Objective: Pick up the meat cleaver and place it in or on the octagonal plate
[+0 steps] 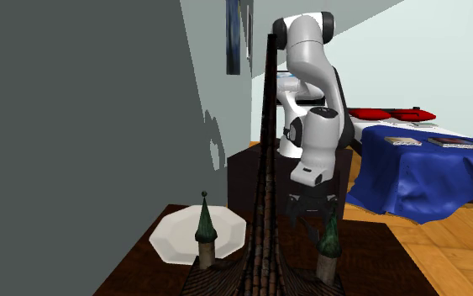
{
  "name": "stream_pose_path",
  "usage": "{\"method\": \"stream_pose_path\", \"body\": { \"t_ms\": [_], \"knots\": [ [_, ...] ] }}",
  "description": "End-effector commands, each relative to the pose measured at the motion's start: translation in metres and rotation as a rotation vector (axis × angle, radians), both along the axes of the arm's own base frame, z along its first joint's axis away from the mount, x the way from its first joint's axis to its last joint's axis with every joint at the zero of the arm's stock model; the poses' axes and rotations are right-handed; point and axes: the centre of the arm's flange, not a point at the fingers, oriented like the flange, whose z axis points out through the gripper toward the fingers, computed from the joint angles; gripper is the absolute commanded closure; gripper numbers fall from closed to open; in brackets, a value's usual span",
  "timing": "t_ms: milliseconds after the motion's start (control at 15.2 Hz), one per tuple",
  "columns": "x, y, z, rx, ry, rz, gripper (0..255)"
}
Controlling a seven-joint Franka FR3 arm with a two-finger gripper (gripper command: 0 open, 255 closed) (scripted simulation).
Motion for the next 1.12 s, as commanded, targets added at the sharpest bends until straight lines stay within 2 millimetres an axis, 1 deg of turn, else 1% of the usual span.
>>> {"method": "stream_pose_path", "body": {
  "t_ms": [0,396,462,1056],
  "knots": [
    [0.0002,0.0001,-0.0027,0.000,-0.001,0.000,0],
    [0.0002,0.0001,-0.0027,0.000,-0.001,0.000,0],
    [0.0002,0.0001,-0.0027,0.000,-0.001,0.000,255],
    [0.0002,0.0001,-0.0027,0.000,-0.001,0.000,255]
  ]
}}
